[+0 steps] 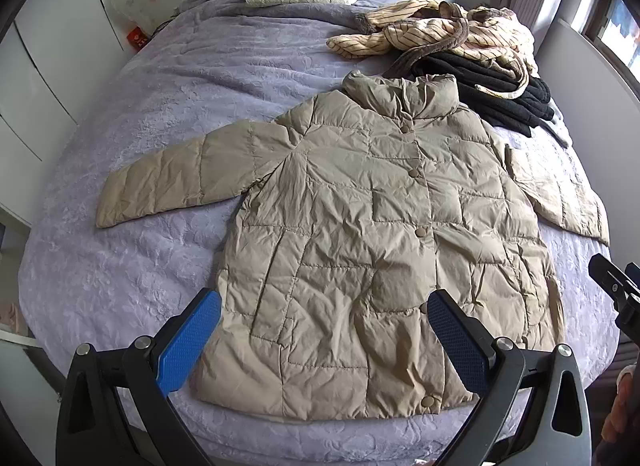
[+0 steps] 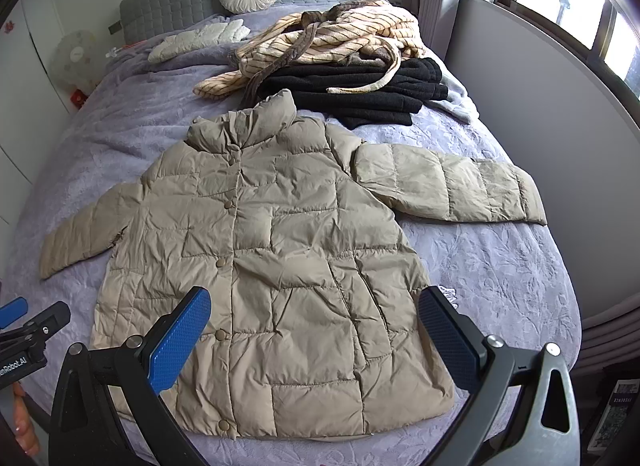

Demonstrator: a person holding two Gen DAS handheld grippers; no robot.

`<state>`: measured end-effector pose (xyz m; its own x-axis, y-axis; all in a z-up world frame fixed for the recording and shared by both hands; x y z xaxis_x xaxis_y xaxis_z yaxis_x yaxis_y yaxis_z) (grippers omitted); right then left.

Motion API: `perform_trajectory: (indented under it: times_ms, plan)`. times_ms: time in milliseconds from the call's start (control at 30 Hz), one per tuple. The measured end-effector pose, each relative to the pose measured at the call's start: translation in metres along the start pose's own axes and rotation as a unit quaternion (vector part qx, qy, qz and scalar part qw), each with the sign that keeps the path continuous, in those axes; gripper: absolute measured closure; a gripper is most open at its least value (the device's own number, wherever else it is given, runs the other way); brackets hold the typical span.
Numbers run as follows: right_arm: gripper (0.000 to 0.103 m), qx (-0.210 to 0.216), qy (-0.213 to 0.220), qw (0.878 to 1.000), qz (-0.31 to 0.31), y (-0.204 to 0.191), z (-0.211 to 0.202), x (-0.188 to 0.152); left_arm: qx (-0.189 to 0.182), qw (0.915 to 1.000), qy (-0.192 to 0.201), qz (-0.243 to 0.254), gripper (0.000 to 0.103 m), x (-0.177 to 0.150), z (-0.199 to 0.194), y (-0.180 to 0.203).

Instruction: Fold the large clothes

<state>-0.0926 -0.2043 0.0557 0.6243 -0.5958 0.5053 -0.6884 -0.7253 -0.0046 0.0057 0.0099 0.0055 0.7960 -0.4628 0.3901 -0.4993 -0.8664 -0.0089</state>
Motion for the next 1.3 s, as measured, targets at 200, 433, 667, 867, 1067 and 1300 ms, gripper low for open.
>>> perform_trajectory:
  times_ms: [200, 433, 667, 867, 1067, 1300]
  plan:
    - [0.0, 0.001, 0.0, 1.0, 0.0, -0.0005, 0.0007, 0.0002, -0.001, 1.0, -0.002, -0.001, 0.0, 0.0003, 0.001, -0.0004]
    - [0.0, 0.001, -0.001, 1.0, 0.0, -0.0004, 0.0006, 0.0003, -0.001, 1.0, -0.002, -0.002, 0.0, 0.0003, 0.0009, -0.0006]
    - [0.0, 0.002, -0.002, 1.0, 0.001, -0.0009, 0.0008, 0.0008, -0.001, 1.0, -0.002, 0.0, 0.0, 0.0003, 0.0011, -0.0013]
    - [0.0, 0.003, -0.002, 1.0, 0.002, -0.0019, 0.0013, 0.0005, -0.001, 1.0, -0.003, -0.001, 0.0, 0.0005, 0.0011, -0.0017]
    - [0.0, 0.003, -0.003, 1.0, 0.002, -0.0012, 0.0007, 0.0013, -0.002, 1.0, -0.003, -0.001, 0.0, 0.0008, 0.0012, -0.0019]
    - [0.0, 0.004, -0.004, 1.0, 0.002, -0.002, 0.0009, 0.0014, -0.002, 1.0, -0.004, -0.001, 0.0, 0.0011, 0.0012, -0.0022]
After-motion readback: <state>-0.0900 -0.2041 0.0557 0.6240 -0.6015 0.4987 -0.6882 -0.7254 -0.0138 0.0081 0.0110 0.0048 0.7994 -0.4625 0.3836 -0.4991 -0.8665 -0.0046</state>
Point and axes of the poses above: each gripper's, at about its wrist camera, not at the fingertips, and z roughly the way its jaws point, y to its right, x to its top, the point moved 4 cm from there along z, roughly the way its jaws point, and after that the axes turned 2 degrees about z, right-handed, at the moved point
